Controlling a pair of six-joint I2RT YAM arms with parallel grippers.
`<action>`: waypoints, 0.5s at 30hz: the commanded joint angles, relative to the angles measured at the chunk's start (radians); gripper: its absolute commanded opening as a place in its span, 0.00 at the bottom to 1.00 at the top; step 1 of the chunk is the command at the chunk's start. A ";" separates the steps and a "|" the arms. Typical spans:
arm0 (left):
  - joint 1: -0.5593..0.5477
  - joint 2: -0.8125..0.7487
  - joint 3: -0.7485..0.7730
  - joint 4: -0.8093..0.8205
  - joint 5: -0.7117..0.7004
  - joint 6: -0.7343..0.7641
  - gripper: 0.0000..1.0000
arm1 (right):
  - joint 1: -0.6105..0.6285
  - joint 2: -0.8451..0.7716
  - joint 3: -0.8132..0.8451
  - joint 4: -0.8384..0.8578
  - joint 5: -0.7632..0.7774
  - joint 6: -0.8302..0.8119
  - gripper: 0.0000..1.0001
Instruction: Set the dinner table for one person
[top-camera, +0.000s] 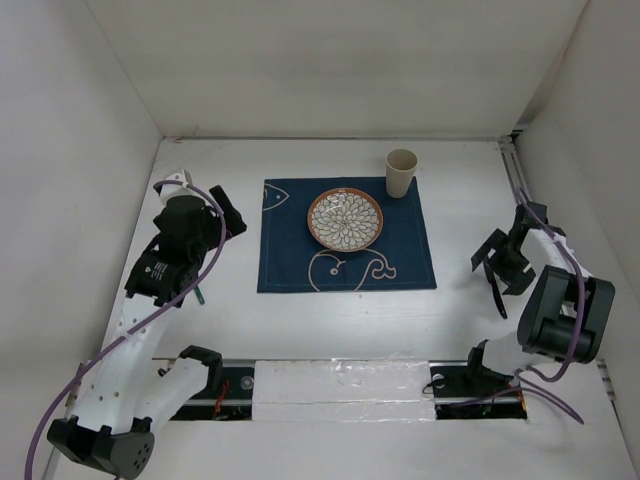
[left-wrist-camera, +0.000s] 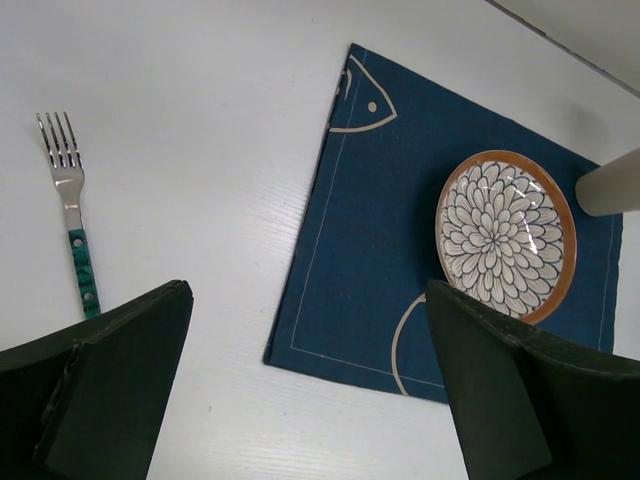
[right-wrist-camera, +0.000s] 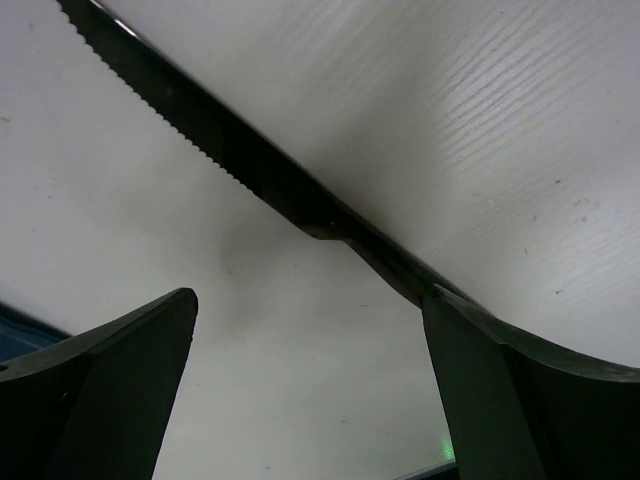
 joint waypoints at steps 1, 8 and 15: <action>-0.001 -0.016 0.007 0.006 0.025 0.017 1.00 | -0.007 0.025 0.006 0.002 0.029 0.019 0.99; -0.010 -0.016 0.007 0.006 0.025 0.017 1.00 | -0.020 0.126 0.015 0.022 0.019 0.000 0.98; -0.011 -0.016 0.007 0.006 0.025 0.026 1.00 | -0.007 0.174 0.024 0.044 -0.056 -0.034 0.91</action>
